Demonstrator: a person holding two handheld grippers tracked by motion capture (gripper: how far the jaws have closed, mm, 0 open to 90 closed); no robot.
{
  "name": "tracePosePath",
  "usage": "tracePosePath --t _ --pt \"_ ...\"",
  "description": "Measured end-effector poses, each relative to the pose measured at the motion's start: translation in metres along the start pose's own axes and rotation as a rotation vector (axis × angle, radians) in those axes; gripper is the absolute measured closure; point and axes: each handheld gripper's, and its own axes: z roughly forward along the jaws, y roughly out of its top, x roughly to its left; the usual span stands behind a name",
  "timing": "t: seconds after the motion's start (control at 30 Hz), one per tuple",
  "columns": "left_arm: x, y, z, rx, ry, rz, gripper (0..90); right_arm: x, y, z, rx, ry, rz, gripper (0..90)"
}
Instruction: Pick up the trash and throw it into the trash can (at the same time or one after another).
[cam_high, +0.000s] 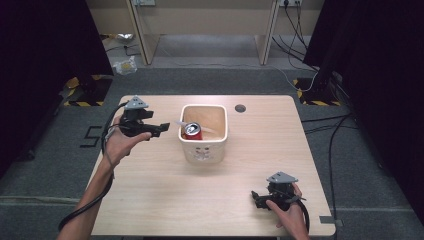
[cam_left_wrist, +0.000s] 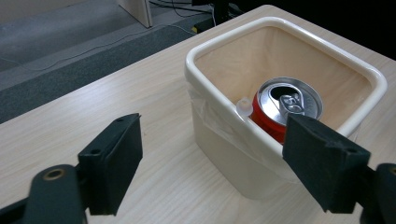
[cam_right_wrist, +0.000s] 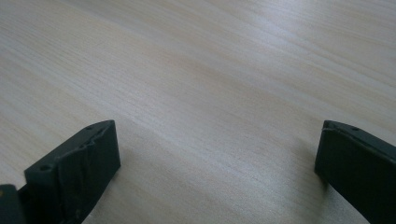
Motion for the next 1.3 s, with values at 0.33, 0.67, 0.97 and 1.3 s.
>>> tracePosePath --t 0.33,0.67,0.97,1.3 --pt "0.002 -0.003 -0.004 -0.009 -0.003 -0.009 18.0 0.0 0.0 0.0 0.0 0.0 0.0 0.2" --pt "0.004 -0.014 -0.008 -0.018 0.001 -0.017 18.0 0.0 0.0 0.0 0.0 0.0 0.0 0.2" --pt "0.004 -0.029 -0.014 -0.031 0.005 -0.029 18.1 0.0 0.0 0.0 0.0 0.0 0.0 0.2" --pt "0.004 -0.049 -0.014 -0.036 0.018 -0.041 18.0 0.0 0.0 0.0 0.001 0.0 0.0 0.2"
